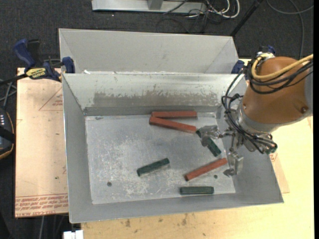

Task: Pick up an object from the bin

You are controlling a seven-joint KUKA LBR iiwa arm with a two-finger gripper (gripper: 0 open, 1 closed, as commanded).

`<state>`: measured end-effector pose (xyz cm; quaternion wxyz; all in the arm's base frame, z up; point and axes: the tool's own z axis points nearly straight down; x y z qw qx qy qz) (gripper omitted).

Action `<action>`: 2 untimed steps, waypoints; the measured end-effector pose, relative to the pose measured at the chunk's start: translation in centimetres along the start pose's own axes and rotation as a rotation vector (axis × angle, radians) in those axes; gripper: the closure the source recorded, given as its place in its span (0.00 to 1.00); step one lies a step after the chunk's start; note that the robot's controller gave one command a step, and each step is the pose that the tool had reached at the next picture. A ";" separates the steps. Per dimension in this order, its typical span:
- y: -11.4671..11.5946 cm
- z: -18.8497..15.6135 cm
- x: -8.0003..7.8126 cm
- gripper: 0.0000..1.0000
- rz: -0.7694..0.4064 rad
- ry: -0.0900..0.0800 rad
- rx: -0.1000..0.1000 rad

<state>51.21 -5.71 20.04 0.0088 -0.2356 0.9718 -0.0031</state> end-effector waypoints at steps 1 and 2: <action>-0.4 7.3 1.8 0.00 -0.280 0.009 -0.010; -1.9 12.0 -0.7 1.00 -0.457 0.007 -0.011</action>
Offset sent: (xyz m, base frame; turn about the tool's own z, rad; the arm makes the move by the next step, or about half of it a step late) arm 0.0152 -0.0148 -0.1198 -0.4611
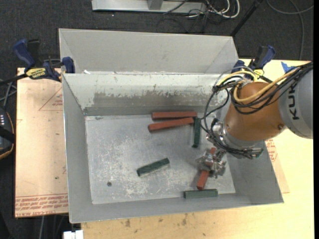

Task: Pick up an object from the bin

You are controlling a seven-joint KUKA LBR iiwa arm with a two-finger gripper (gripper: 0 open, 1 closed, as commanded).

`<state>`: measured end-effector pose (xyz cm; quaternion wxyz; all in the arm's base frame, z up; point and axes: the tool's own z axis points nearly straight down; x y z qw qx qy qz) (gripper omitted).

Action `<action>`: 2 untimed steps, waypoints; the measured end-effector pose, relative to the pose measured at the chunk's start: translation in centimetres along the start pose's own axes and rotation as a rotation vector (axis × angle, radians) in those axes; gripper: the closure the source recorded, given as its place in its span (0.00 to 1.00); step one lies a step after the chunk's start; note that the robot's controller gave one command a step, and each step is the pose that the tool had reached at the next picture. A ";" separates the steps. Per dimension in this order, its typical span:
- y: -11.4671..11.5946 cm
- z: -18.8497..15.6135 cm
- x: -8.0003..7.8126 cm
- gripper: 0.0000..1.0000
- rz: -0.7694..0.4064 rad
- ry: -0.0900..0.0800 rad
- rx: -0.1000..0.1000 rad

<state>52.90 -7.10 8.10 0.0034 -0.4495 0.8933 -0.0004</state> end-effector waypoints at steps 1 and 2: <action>0.0 0.0 0.0 1.00 0.000 0.000 0.000; 0.0 -0.1 0.0 1.00 0.000 0.000 0.000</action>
Offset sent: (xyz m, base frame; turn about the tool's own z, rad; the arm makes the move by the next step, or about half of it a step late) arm -0.0210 0.0308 0.1608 0.0103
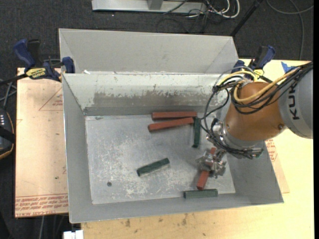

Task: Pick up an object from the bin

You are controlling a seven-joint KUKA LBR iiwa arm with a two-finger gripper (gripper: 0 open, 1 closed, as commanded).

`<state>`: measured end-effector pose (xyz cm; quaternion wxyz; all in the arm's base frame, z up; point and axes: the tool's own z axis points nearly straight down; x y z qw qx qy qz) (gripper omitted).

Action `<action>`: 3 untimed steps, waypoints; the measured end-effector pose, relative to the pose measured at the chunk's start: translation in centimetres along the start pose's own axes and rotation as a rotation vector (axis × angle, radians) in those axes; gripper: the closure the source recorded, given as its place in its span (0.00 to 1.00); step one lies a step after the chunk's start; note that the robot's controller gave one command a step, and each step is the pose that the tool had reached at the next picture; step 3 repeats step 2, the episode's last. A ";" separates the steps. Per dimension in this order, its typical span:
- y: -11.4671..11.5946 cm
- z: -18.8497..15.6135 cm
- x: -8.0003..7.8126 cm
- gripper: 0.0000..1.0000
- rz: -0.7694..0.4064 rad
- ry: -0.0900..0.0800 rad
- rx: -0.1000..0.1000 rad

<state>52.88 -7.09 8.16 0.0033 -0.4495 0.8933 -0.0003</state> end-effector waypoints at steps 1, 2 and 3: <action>-1.5 -3.2 0.9 1.00 -0.064 0.000 0.002; 0.6 -19.6 -0.3 1.00 -0.083 0.003 -0.006; 0.6 -19.6 -0.3 1.00 -0.083 0.003 -0.006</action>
Offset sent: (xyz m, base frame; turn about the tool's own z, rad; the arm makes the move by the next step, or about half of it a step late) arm -0.0061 0.0080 0.2142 -0.0853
